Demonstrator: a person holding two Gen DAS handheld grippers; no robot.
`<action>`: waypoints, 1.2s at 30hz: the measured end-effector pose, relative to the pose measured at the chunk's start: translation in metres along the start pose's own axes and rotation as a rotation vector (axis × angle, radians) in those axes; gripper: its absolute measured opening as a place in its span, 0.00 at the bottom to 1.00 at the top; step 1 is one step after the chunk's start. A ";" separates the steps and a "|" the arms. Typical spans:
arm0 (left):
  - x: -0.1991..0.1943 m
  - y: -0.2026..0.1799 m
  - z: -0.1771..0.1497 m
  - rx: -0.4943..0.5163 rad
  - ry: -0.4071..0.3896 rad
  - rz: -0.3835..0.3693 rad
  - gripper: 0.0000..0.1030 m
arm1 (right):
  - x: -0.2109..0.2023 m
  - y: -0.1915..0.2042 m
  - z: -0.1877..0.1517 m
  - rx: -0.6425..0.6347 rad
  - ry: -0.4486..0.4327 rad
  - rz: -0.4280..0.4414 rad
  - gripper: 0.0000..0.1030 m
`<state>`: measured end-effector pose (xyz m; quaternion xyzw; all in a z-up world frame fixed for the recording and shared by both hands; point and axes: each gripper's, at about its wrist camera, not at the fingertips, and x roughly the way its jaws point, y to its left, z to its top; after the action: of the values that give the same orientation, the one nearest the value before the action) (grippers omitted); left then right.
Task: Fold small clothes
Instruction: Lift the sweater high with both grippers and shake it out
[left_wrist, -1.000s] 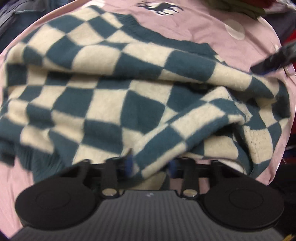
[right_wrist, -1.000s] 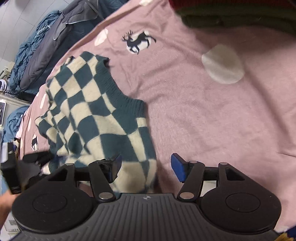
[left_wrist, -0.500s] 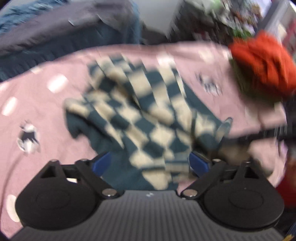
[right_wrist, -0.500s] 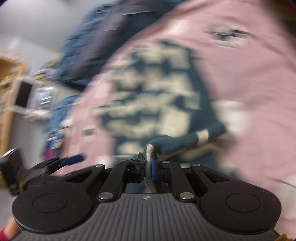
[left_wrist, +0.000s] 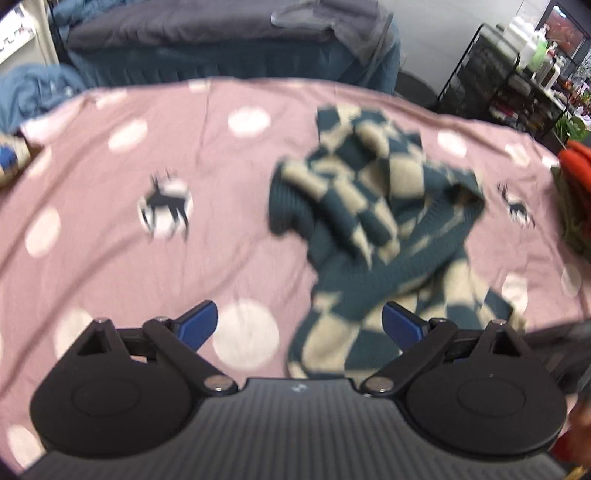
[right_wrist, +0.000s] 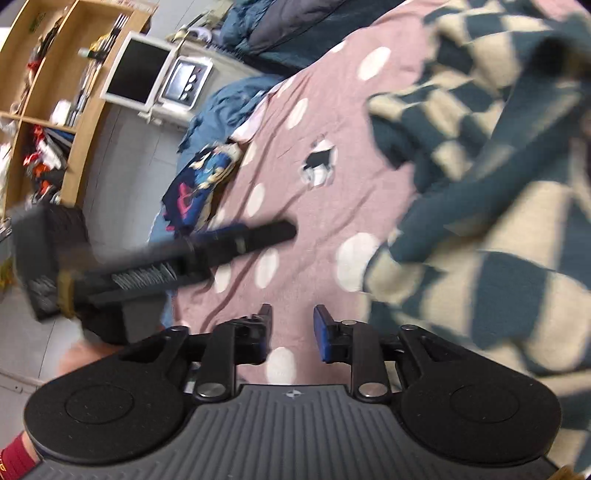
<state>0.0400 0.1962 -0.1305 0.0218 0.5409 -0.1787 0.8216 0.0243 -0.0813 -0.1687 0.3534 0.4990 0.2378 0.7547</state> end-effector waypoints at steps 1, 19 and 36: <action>0.008 -0.001 -0.009 0.007 0.015 -0.016 0.94 | -0.009 -0.007 -0.001 0.005 -0.014 -0.030 0.62; 0.104 0.000 -0.038 -0.145 0.149 -0.185 0.34 | -0.082 -0.065 0.113 -0.349 -0.188 -0.525 0.84; 0.099 0.000 -0.037 0.072 0.151 -0.154 0.52 | -0.023 -0.082 0.135 -1.158 0.487 -0.431 0.39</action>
<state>0.0424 0.1775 -0.2347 0.0232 0.5947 -0.2584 0.7610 0.1404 -0.1899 -0.1850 -0.2807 0.5064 0.3843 0.7191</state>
